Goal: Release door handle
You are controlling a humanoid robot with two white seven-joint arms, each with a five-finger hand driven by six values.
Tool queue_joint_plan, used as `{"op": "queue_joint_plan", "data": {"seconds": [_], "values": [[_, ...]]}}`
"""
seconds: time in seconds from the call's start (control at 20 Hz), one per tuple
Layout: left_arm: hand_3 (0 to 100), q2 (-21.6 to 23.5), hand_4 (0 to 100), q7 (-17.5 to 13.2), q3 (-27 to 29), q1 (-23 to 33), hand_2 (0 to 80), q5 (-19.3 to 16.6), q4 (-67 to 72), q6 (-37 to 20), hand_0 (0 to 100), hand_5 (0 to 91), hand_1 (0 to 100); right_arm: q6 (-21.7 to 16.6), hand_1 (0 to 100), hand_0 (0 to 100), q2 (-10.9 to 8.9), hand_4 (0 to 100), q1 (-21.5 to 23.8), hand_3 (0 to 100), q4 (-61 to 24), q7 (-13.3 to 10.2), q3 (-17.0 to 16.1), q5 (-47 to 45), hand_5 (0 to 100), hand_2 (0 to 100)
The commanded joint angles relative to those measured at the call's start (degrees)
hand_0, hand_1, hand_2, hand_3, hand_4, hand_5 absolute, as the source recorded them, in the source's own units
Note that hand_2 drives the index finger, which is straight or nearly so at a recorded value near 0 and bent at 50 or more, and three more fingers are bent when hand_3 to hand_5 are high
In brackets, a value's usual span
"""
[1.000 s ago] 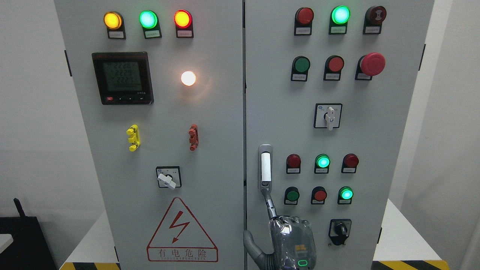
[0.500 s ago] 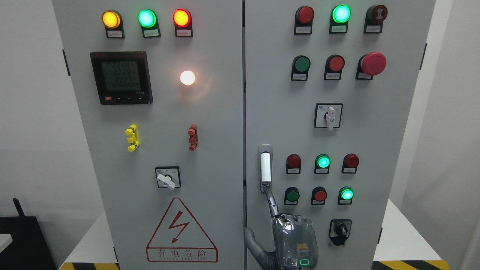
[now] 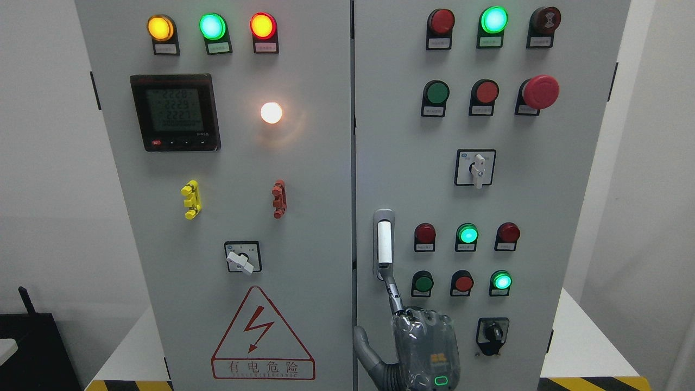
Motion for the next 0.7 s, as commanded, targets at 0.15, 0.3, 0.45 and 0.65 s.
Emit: {"op": "queue_joint_plan", "data": {"seconds": [0.15, 0.3, 0.45, 0.65], "values": [[0, -0.02, 0, -0.04, -0.79, 0.0, 0.0, 0.0, 1.14, 0.0, 12, 0.0, 39, -0.19, 38, 48, 0.0, 100, 1.44, 100, -0.29, -1.86, -0.3, -2.55, 100, 54], [0, -0.02, 0, -0.04, -0.79, 0.0, 0.0, 0.0, 1.14, 0.0, 12, 0.0, 39, -2.46, 44, 43, -0.26, 97, 2.41, 100, -1.34, -3.97, -2.14, -2.64, 99, 70], [0, -0.02, 0, -0.04, -0.79, 0.0, 0.0, 0.0, 1.14, 0.0, 12, 0.0, 39, -4.94, 35, 38, -0.35, 92, 2.76, 100, -1.87, -4.16, -3.9, -2.81, 99, 77], [0, -0.02, 0, -0.04, -0.79, 0.0, 0.0, 0.0, 1.14, 0.0, 12, 0.0, 39, -5.11, 15, 33, -0.61, 100, 2.59, 100, -2.04, -4.16, -3.82, -2.82, 99, 95]]}}
